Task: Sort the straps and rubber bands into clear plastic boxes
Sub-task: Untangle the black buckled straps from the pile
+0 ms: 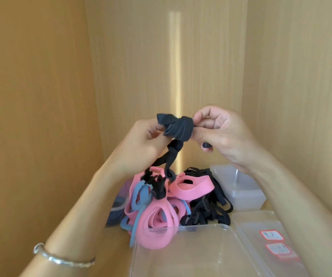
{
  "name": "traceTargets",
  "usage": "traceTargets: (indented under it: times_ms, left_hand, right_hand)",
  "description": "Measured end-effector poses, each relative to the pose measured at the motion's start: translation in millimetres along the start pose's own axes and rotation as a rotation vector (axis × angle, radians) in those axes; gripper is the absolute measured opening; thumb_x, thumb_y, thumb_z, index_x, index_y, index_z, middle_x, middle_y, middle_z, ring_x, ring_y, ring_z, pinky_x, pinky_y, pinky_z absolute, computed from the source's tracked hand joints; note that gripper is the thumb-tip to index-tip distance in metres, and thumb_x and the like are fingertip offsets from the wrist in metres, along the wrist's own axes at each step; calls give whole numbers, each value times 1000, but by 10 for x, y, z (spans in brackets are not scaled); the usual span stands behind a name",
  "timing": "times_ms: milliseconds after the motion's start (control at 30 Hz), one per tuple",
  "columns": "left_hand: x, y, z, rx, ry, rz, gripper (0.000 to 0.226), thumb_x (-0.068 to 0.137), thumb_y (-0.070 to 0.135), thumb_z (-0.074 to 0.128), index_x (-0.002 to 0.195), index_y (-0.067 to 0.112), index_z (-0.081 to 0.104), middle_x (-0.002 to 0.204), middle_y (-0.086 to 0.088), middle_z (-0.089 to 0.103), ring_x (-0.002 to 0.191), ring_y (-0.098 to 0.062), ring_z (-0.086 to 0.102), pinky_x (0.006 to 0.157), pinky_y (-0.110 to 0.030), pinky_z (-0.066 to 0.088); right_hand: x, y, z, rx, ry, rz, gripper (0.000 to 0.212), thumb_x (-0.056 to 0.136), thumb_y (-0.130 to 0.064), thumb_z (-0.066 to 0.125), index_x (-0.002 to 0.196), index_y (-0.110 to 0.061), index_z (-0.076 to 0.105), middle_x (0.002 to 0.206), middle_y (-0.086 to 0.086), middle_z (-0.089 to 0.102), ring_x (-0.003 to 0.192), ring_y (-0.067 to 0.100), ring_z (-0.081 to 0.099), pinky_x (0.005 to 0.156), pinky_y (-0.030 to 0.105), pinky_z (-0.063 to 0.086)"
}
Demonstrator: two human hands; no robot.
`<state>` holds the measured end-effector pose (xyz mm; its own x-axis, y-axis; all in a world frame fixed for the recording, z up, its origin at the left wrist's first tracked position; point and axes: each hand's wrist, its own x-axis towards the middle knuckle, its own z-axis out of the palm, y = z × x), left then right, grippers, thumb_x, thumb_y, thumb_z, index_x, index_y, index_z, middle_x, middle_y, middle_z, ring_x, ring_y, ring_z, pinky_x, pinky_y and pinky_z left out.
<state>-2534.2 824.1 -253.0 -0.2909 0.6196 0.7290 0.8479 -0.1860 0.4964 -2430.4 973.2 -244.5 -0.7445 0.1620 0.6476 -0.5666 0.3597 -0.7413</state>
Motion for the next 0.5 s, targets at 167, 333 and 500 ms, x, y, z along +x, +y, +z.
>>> traceTargets:
  times_ms: [167,333,500]
  left_hand:
    - [3,166,101,-223,17,-21,21,92,0,57,106,15,62,98,5,69,94,-5,65,85,-21,51]
    - [57,164,282,-276,61,-67,21,90,-5,56,109,3,56,94,-4,68,91,-9,66,89,-23,51]
    - [76,184,288,-349,95,-119,25,96,-7,41,112,6,54,87,-9,70,87,-8,70,88,-21,52]
  right_hand:
    - [-9,-141,34,24,126,-98,27,59,-20,76,75,-15,56,57,-5,66,42,5,49,43,17,40]
    - [-10,-156,36,-102,201,-130,24,76,-6,77,75,-20,57,59,-5,68,48,5,55,43,15,40]
    - [-3,-143,23,-98,265,-154,25,79,-1,75,74,-18,56,55,-4,67,47,7,58,45,11,41]
